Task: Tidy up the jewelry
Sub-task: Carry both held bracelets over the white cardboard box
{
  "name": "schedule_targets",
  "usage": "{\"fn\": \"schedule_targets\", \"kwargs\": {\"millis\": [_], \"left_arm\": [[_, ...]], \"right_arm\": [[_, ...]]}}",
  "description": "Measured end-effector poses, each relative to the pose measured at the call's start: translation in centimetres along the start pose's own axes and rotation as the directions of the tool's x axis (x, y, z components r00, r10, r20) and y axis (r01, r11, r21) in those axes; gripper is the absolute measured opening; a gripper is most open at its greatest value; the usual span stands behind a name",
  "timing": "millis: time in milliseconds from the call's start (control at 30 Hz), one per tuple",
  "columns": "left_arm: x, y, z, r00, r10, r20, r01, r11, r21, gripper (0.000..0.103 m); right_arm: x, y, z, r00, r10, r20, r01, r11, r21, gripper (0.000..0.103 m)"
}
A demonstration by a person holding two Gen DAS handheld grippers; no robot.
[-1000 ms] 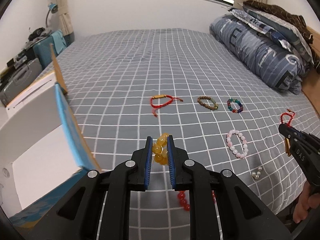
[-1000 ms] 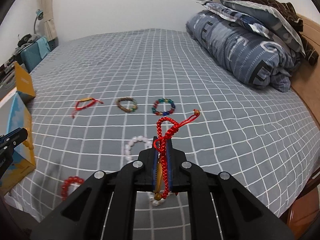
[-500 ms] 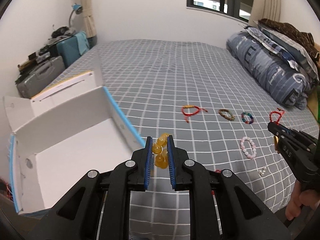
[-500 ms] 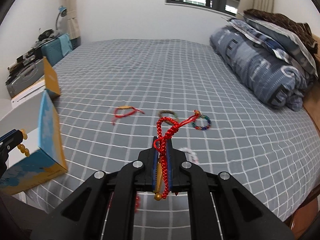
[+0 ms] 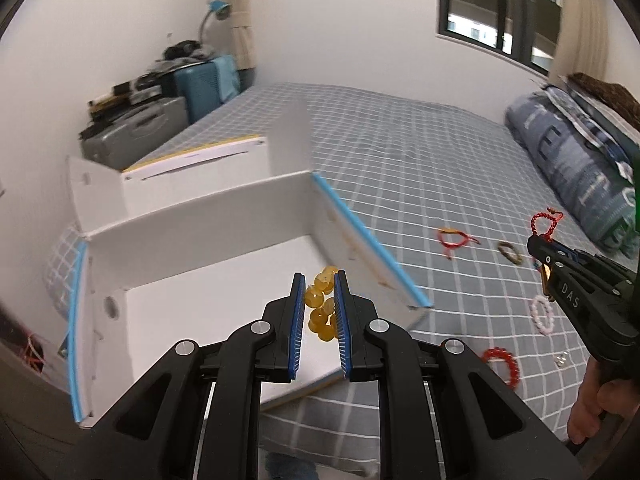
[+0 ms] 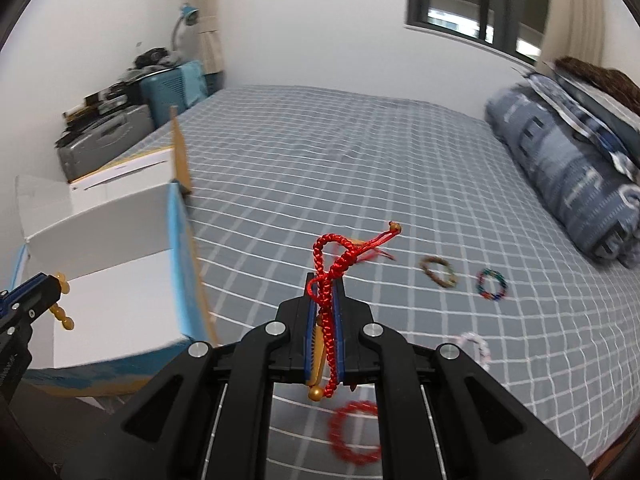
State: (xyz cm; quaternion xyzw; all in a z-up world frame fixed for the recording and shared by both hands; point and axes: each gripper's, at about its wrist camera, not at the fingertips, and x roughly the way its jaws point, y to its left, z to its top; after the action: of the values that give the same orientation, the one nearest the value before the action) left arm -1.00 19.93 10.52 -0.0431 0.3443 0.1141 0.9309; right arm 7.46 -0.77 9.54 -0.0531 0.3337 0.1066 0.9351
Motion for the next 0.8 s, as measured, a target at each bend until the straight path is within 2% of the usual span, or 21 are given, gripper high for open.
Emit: {"fn": "schedule_targets", "kwargs": {"millis": [267, 467, 567, 700, 800], "left_arm": [[0.8, 5.1, -0.4, 0.995, 0.097, -0.028, -0.098, 0.992, -0.083, 0.014], [1.5, 8.3, -1.1, 0.986, 0.157, -0.064, -0.165, 0.975, -0.148, 0.014], [2.2, 9.7, -1.6, 0.980, 0.174, -0.091, -0.188, 0.966, -0.178, 0.014], [3.5, 11.4, -2.1, 0.977, 0.163, -0.138, -0.190, 0.958, -0.212, 0.014], [4.2, 12.1, -2.4, 0.972, 0.179, -0.152, -0.209, 0.955, -0.212, 0.014]], "right_arm": [[1.5, 6.2, 1.7, 0.995, 0.102, -0.007, -0.102, 0.992, -0.072, 0.007], [2.4, 10.1, 2.5, 0.986, 0.164, -0.021, -0.165, 0.978, -0.123, 0.006], [3.1, 12.3, 2.5, 0.980, 0.196, -0.040, -0.200, 0.967, -0.159, 0.006], [4.6, 15.0, 2.2, 0.973, 0.221, -0.071, -0.231, 0.951, -0.208, 0.006], [5.8, 16.9, 1.8, 0.969, 0.229, -0.097, -0.246, 0.939, -0.240, 0.007]]}}
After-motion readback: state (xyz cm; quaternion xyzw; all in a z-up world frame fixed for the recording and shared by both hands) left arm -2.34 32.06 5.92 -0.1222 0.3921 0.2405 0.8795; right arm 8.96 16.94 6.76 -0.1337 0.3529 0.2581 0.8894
